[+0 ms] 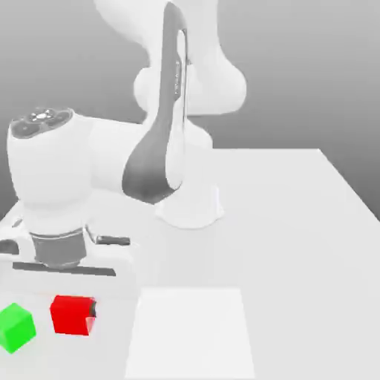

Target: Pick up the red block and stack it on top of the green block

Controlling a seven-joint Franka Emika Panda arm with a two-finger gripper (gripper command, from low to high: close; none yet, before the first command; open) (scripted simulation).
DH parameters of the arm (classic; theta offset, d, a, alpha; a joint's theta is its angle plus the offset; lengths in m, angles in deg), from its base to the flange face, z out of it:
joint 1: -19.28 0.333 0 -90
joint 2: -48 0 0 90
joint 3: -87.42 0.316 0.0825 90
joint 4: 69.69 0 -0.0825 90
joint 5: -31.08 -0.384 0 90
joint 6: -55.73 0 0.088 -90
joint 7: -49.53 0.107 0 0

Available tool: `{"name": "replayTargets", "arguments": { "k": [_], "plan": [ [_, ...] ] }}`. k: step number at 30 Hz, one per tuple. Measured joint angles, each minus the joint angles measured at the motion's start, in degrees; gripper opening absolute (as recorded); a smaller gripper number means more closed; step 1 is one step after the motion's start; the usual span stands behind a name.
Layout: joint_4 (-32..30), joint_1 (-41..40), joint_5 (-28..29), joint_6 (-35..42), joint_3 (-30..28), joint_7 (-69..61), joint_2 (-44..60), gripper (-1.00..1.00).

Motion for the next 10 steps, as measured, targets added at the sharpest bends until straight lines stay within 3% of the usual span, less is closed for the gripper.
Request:
{"name": "replayTargets", "arguments": {
  "k": [3, 6, 7, 10],
  "plan": [
    [1.42, -3.64, -2.64, 0.13, -3.01, 2.07, 1.80, -1.00],
    [2.08, -6.35, -7.37, -4.28, -0.60, -0.66, 7.38, -1.00],
    [2.21, -6.84, -8.52, -5.38, 0.02, -1.42, 8.73, 1.00],
    [2.21, -6.84, -8.52, -5.38, 0.02, -1.42, 8.73, 1.00]
  ]
}}
